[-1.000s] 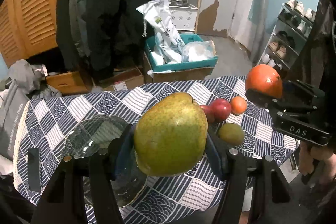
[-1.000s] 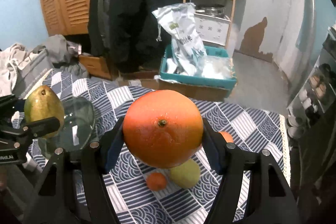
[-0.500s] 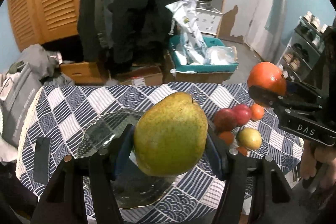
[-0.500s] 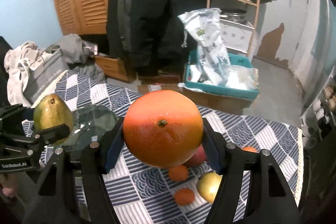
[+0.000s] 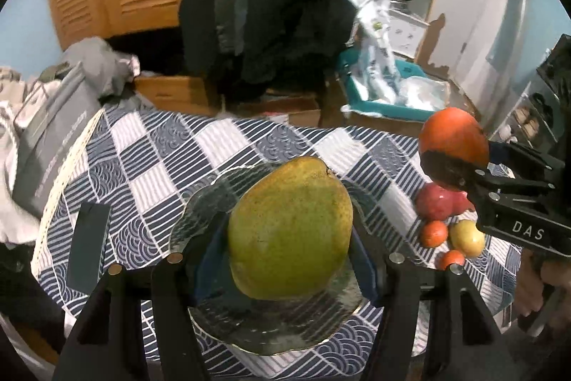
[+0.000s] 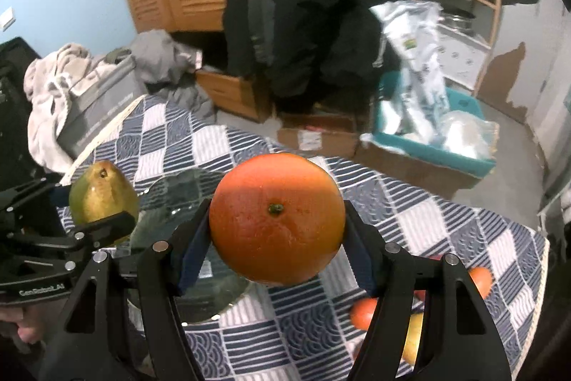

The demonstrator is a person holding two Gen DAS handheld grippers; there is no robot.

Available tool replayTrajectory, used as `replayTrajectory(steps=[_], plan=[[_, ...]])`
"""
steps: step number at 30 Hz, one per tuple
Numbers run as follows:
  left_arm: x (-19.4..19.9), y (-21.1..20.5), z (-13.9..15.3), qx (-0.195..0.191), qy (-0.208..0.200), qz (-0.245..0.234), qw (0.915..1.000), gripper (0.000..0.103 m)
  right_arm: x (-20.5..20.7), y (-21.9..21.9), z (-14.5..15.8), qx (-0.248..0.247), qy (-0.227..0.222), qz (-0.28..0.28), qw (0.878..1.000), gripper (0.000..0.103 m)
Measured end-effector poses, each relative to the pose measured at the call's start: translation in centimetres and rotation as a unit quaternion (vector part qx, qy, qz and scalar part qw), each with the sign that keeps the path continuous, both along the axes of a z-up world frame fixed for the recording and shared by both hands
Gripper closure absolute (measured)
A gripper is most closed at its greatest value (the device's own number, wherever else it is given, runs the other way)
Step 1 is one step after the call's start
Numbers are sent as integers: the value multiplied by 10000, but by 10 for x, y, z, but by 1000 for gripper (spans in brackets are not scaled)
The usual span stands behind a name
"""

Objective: Organize fruits
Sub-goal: 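Carry the pear and orange in both grippers over the glass plate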

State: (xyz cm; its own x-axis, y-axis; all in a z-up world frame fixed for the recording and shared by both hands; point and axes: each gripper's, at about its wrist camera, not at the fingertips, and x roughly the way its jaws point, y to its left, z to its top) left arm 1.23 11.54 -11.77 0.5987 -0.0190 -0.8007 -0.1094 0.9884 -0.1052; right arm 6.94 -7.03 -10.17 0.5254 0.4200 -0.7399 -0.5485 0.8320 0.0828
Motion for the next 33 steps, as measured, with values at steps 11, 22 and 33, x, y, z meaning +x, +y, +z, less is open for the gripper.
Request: replayTrajectory(steps=[11, 22, 33], plan=[[7, 33, -48, -63, 578, 370, 9976, 37, 14, 50, -51, -286, 613, 417, 9968, 34], [11, 47, -95, -72, 1207, 565, 9910, 37, 18, 76, -100, -634, 1093, 785, 9889, 34], [13, 47, -129, -2, 1730, 623, 9829, 37, 17, 85, -129, -915, 1394, 936, 9815, 34]])
